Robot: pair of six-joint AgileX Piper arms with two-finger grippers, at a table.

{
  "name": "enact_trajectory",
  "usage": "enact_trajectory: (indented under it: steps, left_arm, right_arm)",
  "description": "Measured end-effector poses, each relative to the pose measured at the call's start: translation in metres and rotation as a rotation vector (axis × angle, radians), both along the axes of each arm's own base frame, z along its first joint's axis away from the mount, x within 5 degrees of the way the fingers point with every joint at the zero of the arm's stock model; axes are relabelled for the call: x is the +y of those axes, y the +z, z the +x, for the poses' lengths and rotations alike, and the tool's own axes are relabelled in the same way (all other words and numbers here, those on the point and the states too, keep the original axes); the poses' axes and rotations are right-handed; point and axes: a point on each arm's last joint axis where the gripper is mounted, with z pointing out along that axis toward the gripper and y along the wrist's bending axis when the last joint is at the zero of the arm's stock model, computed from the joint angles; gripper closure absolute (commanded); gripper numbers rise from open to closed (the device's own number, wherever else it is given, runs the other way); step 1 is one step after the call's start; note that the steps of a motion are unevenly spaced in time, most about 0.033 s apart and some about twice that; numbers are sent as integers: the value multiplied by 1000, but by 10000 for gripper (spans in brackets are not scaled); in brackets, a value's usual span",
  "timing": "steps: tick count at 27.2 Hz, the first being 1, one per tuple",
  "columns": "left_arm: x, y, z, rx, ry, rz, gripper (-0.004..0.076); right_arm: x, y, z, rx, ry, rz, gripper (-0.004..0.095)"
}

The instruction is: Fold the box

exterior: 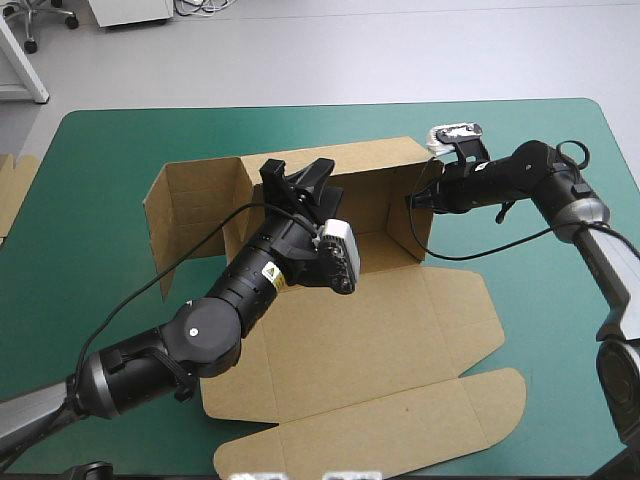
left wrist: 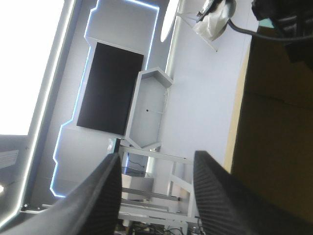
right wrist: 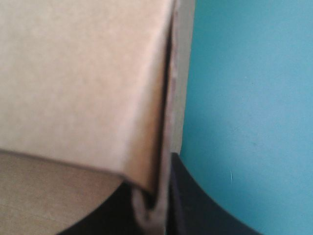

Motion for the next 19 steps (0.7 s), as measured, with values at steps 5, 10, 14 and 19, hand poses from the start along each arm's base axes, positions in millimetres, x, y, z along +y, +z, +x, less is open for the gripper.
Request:
enact_trajectory:
  steps: [5,10,14,19]
  left_arm:
    - [37,22,13,-12,93,-111,389]
    - [80,45,17,-75,180,-166,389]
    - [121,62,17,-133,302,-216,408]
    - [159,73,4,-210,402,-212,464]
  right_arm:
    - [0,-1,-2,29,7,-2,921]
    - [-1,-2,-3,39,8,-15,921]
    - [-1,-3,-3,46,8,-24,921]
    - [-3,-4,-4,57,0,-44,921]
